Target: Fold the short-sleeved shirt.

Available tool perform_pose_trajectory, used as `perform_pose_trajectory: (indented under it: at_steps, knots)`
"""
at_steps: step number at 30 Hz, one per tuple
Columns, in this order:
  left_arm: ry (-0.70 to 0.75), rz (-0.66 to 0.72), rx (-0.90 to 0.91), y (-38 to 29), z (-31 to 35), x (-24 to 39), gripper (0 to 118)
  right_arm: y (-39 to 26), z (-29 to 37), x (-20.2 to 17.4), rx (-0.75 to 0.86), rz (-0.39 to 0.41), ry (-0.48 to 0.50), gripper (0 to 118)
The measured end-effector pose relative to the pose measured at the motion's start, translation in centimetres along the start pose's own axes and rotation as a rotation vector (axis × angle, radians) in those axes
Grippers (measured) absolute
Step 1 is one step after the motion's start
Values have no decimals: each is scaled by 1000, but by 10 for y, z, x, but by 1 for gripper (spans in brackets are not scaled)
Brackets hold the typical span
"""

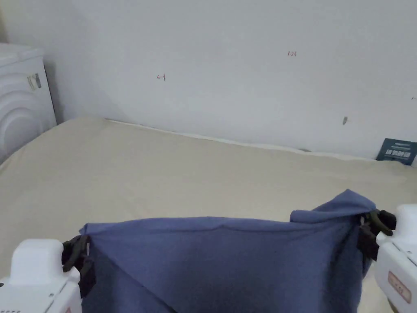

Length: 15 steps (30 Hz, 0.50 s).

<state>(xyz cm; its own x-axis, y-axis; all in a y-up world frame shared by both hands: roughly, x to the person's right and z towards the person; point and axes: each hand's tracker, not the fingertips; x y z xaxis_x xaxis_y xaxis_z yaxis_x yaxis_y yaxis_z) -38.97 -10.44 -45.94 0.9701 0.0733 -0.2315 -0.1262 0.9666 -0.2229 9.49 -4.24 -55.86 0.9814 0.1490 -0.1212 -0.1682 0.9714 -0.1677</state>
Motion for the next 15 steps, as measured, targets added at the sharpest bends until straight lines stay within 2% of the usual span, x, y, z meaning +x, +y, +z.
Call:
perform_pose_trajectory:
  at_steps: [2, 4, 7, 10, 13, 15]
  knots:
    - [-45, -20, 84, 36, 13, 11, 1, 34, 34, 14, 55, -14, -32, 6]
    - [-75, -31, 142, 71, 24, 20, 1, 62, 65, 22, 85, 31, -64, 6]
    - [-83, -27, 194, 116, 41, 33, 1, 93, 97, 26, 159, 84, -165, 6]
    - [-119, -2, 267, 149, 63, 45, 1, 115, 129, 34, 222, 11, -158, 6]
    - [-105, -31, 280, 169, 80, 55, 1, 130, 150, 35, 251, -1, -182, 5]
    - [-108, -46, 294, 175, 86, 60, 1, 136, 155, 33, 244, 24, -204, 6]
